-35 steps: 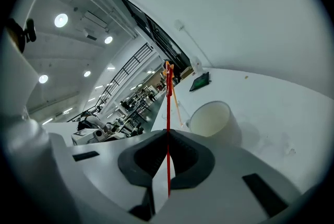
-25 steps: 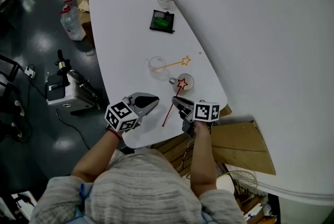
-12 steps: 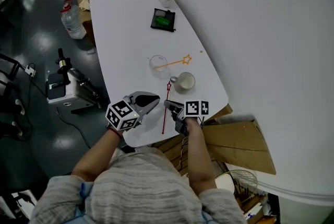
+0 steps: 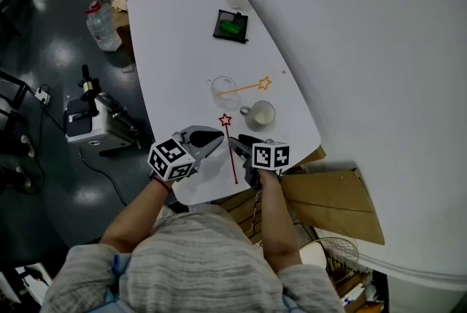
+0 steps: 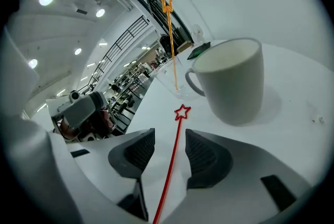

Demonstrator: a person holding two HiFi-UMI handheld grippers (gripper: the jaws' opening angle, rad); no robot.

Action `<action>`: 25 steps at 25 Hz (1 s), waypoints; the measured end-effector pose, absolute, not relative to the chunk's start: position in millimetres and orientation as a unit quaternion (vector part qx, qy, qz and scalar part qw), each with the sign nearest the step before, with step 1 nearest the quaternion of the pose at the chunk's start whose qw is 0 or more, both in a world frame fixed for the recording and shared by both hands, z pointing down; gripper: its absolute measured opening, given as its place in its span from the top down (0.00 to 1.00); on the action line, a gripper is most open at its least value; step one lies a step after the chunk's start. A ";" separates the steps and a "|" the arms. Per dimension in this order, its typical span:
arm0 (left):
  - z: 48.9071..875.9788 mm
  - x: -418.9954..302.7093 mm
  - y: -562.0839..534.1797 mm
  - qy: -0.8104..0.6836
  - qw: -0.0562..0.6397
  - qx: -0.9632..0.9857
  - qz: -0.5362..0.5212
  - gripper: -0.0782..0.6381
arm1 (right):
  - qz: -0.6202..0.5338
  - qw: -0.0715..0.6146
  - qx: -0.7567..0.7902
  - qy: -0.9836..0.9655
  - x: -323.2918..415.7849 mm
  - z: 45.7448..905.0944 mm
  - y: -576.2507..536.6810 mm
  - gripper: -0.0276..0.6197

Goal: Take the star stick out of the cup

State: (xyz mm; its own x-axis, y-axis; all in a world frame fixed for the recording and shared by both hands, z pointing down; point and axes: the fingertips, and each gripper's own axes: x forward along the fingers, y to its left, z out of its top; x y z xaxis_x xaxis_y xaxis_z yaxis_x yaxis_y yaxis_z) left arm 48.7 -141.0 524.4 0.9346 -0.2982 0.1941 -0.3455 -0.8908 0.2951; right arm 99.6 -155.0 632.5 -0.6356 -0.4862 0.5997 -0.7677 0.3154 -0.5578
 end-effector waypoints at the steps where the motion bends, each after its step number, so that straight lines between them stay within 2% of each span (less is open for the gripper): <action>1: 523.8 48.8 -141.3 -0.166 0.165 0.970 0.071 0.87 | 0.420 0.160 0.401 -0.798 101.2 627.9 -156.4 0.73; 5: 519.6 50.0 -143.6 -0.164 0.164 0.971 0.062 0.87 | 0.355 0.110 0.430 -0.823 108.9 595.3 -162.4 0.74; 8: 515.9 51.3 -144.5 -0.160 0.164 0.972 0.056 0.87 | 0.303 0.053 0.449 -0.839 115.8 565.4 -164.2 0.80; 12: 512.0 53.4 -145.5 -0.161 0.161 0.972 0.054 0.87 | 0.265 0.000 0.460 -0.847 122.5 539.7 -159.3 0.80; 25: 492.2 73.0 -171.3 -0.177 0.104 0.976 0.068 0.87 | 0.242 -0.025 0.485 -0.840 142.3 524.3 -150.0 0.80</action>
